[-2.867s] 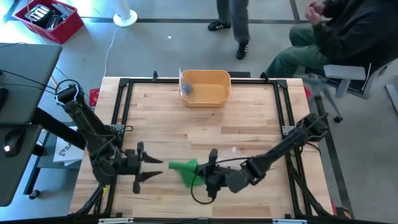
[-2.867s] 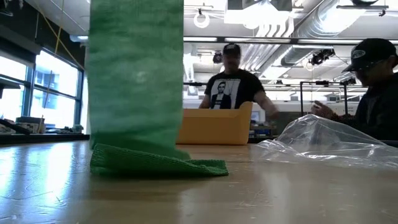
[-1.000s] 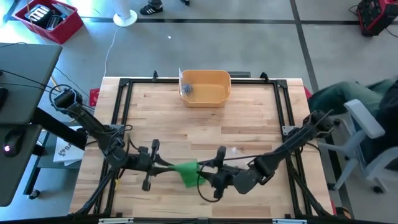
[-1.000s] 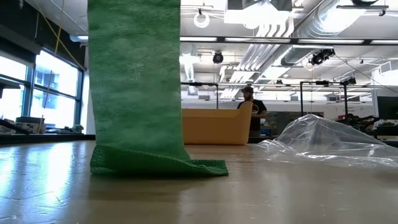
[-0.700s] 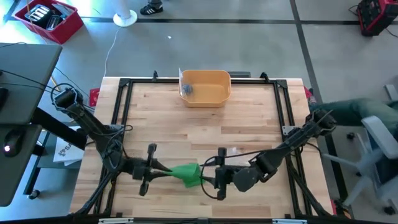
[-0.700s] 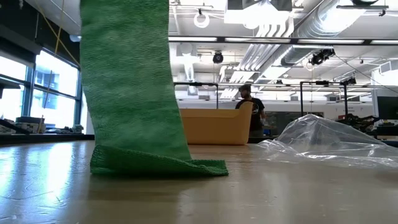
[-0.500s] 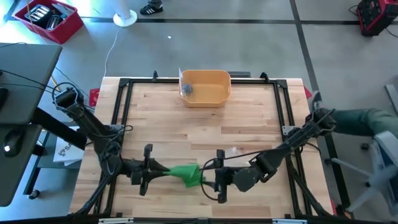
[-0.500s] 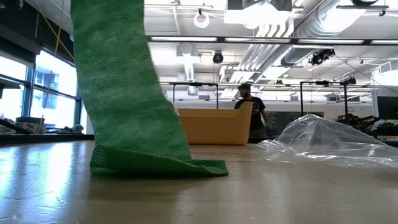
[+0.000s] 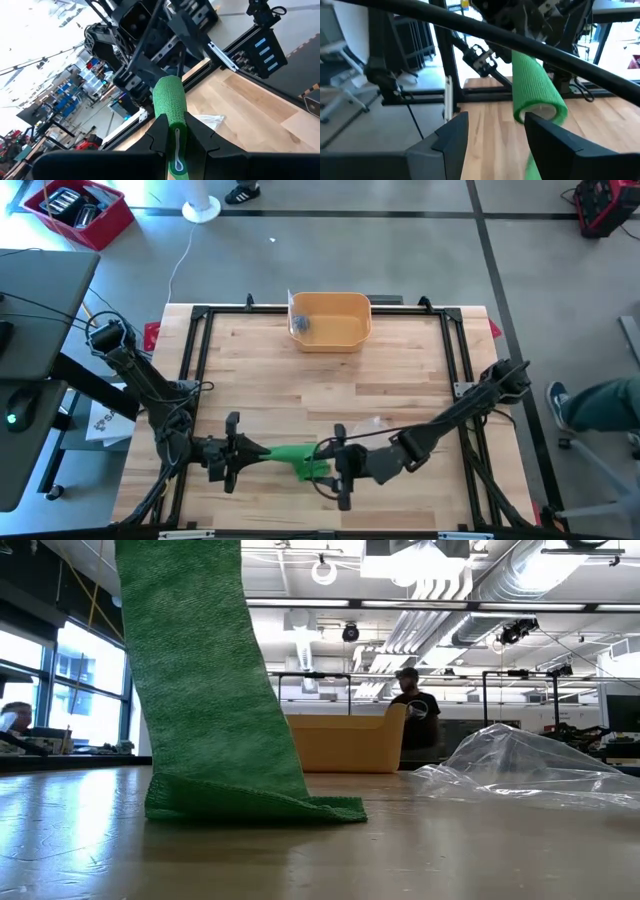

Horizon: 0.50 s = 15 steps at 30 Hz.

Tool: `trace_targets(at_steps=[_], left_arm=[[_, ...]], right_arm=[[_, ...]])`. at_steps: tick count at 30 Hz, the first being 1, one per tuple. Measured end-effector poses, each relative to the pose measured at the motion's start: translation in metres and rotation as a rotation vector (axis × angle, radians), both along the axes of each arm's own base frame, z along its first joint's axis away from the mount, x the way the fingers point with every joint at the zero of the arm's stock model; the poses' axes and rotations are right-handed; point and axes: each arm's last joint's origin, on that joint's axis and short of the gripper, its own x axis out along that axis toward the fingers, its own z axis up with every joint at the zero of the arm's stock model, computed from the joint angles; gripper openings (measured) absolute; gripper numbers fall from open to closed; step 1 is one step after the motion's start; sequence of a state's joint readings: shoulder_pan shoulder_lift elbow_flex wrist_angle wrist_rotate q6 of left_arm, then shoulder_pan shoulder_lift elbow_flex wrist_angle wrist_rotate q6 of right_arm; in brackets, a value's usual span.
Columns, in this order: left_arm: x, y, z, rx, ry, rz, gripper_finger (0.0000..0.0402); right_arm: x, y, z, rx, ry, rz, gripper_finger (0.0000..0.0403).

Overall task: Roll bandage
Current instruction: Roll the green bandage

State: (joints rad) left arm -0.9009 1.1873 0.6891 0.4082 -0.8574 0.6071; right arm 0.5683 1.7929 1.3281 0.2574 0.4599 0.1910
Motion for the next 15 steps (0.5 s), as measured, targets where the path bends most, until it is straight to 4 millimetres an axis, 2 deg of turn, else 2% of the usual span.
trace_targets(at_steps=[15], left_arm=[[0.001,0.000,-0.001,0.018,0.000,0.011,0.0026]], right_arm=[[0.016,-0.026,0.005,0.202,-0.038,-0.087,0.0186]])
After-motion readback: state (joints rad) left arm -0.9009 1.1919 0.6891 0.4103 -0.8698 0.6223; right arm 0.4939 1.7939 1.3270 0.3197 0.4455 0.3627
